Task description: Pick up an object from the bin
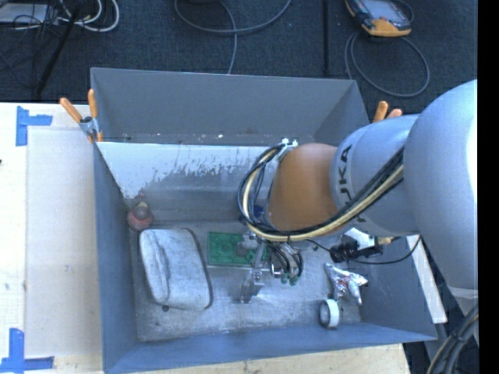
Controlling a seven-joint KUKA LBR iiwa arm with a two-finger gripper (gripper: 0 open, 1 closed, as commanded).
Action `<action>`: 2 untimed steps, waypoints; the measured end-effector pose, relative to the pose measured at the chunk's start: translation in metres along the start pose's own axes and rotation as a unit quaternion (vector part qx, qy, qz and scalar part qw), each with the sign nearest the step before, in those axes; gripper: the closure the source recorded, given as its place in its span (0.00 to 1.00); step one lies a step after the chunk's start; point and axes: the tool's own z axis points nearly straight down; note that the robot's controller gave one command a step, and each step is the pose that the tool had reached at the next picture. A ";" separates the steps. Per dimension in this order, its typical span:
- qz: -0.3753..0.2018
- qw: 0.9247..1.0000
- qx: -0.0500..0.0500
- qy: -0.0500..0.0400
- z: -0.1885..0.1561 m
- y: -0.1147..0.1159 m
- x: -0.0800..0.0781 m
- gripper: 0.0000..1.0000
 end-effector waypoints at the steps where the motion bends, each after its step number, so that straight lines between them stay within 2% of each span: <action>1: 0.119 0.993 -0.001 -0.001 0.002 0.013 -0.014 0.00; 2: 0.120 0.993 -0.002 -0.016 -0.003 0.010 -0.022 1.00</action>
Offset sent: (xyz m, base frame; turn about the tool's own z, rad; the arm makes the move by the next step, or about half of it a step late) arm 0.0127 0.0090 -0.0079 0.2431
